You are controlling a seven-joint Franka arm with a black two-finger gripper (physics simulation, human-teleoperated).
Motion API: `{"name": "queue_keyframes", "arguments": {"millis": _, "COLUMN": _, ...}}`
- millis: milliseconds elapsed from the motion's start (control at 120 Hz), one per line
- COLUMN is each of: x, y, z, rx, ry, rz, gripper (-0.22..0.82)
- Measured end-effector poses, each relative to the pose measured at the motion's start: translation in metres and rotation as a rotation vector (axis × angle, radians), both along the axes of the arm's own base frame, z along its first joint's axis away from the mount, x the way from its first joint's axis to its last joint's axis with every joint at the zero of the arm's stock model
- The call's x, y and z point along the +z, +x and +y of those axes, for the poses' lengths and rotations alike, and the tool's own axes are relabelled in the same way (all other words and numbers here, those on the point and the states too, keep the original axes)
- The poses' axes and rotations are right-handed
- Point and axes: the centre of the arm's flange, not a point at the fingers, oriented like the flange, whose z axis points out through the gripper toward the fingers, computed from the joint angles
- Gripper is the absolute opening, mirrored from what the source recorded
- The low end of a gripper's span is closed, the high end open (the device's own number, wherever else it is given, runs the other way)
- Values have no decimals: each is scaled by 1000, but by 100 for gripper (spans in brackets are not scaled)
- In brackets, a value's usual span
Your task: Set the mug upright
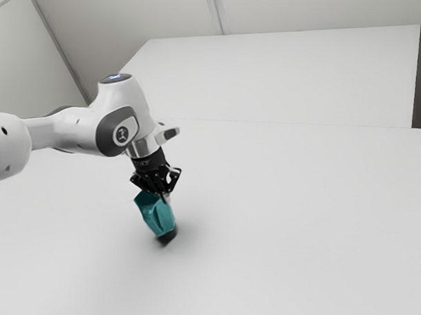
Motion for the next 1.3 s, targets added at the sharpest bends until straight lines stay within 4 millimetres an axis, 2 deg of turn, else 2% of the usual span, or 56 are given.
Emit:
{"name": "queue_keyframes", "arguments": {"millis": 283, "x": -13, "y": 5, "z": -1, "rx": 14, "ry": 3, "rz": 4, "gripper": -18}}
{"name": "queue_keyframes", "arguments": {"millis": 675, "x": -18, "y": 5, "z": 0, "rx": 27, "ry": 5, "rz": 13, "gripper": -17}}
{"name": "queue_keyframes", "arguments": {"millis": 775, "x": -17, "y": 5, "z": 0, "rx": 29, "ry": 1, "rz": 14, "gripper": -12}}
{"name": "queue_keyframes", "arguments": {"millis": 1092, "x": -11, "y": 9, "z": -2, "rx": 27, "ry": -6, "rz": 3, "gripper": 23}}
{"name": "queue_keyframes", "arguments": {"millis": 1300, "x": -7, "y": 11, "z": -5, "rx": 25, "ry": -8, "rz": -11, "gripper": 34}}
